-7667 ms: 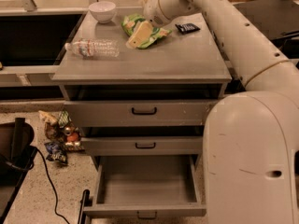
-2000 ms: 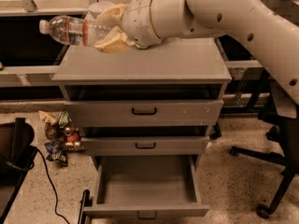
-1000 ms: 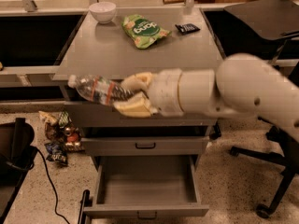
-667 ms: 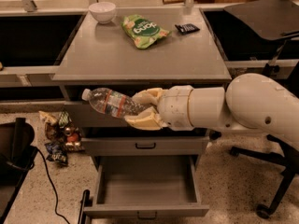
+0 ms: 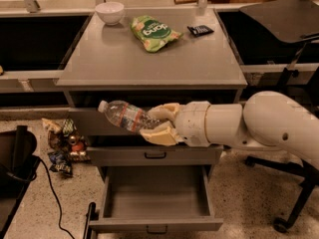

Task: Place water bottle into bottom drawer

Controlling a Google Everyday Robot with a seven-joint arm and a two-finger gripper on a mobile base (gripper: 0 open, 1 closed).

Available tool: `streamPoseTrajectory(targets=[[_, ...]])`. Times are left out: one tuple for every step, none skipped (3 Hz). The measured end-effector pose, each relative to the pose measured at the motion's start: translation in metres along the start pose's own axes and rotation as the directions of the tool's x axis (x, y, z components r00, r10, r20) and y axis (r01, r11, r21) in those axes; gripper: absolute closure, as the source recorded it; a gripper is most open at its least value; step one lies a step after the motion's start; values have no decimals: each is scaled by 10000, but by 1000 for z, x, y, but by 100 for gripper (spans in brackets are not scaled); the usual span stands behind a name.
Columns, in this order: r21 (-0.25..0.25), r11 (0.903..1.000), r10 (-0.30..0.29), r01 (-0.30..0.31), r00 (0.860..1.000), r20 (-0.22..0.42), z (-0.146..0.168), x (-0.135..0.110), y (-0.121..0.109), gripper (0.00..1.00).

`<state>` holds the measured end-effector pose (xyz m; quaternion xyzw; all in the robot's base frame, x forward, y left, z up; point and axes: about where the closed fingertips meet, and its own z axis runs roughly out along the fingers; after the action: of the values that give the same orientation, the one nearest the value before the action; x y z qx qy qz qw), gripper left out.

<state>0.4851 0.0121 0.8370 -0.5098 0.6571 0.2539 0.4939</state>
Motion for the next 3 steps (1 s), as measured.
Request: streamPoseTrajectory(targets=[[294,9880,1522,-1515,9882,-199,-3,68,-6,100],[589,9524,3020,-2990,9519,-521,-3,139,-4,100],[717,8947,4462,-4409,8897,-970,2,212,14,100]])
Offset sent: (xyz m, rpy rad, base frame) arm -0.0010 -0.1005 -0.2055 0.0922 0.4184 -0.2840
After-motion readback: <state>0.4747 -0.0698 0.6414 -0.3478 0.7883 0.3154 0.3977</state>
